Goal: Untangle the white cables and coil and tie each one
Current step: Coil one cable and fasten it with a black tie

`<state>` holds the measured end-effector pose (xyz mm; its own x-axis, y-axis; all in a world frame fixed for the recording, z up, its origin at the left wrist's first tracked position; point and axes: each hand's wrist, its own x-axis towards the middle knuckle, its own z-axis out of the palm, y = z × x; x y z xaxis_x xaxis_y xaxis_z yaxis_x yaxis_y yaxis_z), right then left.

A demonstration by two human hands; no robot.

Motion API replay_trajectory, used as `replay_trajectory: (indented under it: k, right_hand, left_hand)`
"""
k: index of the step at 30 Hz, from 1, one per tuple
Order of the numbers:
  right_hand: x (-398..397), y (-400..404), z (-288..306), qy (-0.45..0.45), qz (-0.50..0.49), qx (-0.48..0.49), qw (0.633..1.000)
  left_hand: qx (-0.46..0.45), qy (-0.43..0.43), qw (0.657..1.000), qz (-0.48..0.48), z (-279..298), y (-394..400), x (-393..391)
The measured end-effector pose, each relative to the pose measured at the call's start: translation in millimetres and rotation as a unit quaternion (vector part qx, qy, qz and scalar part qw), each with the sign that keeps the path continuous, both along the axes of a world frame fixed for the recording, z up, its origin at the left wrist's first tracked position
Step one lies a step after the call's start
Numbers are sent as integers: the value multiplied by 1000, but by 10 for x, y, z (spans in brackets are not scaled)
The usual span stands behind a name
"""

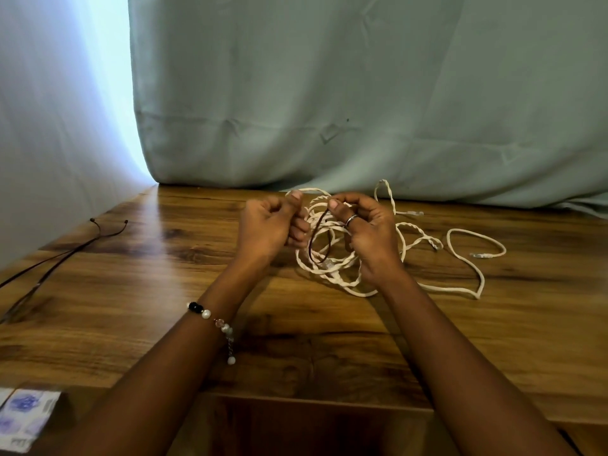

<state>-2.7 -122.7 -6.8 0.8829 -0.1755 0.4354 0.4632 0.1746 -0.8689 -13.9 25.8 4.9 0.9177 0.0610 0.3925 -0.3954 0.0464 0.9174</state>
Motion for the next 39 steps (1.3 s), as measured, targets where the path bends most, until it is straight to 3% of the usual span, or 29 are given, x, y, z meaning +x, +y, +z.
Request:
replay_trajectory:
  k: [2,6,9,13,23,29,33,39]
  right_hand:
    - [10,-10,5,12,15,38,999]
    - [-14,12,22,24,48,85,995]
    - [-43,-1,55,44,79,105,990]
    - [-76,-25,85,59,104,90,989]
    - [-167,17,122,-25,30,-25,999]
    - [-156,2,136,-36,13,-10,999]
    - [-129,-10,151,-33,-2,10,999]
    - [-132,-93,219,-24,-37,14,999]
  left_hand:
    - [57,-49,996,53,-7,50,39]
    - [178,-22,981,-79,-62,36,119]
    - [306,-70,944,-100,-156,32,183]
    - [205,-68,959,-183,-114,60,135]
    - [63,-22,979,-193,-50,-40,52]
    - [-14,-1,975,-221,-42,-80,-1]
    - [-21,0,976,-218,-35,-98,-23]
    - [69,-30,986,-151,-39,-88,-57]
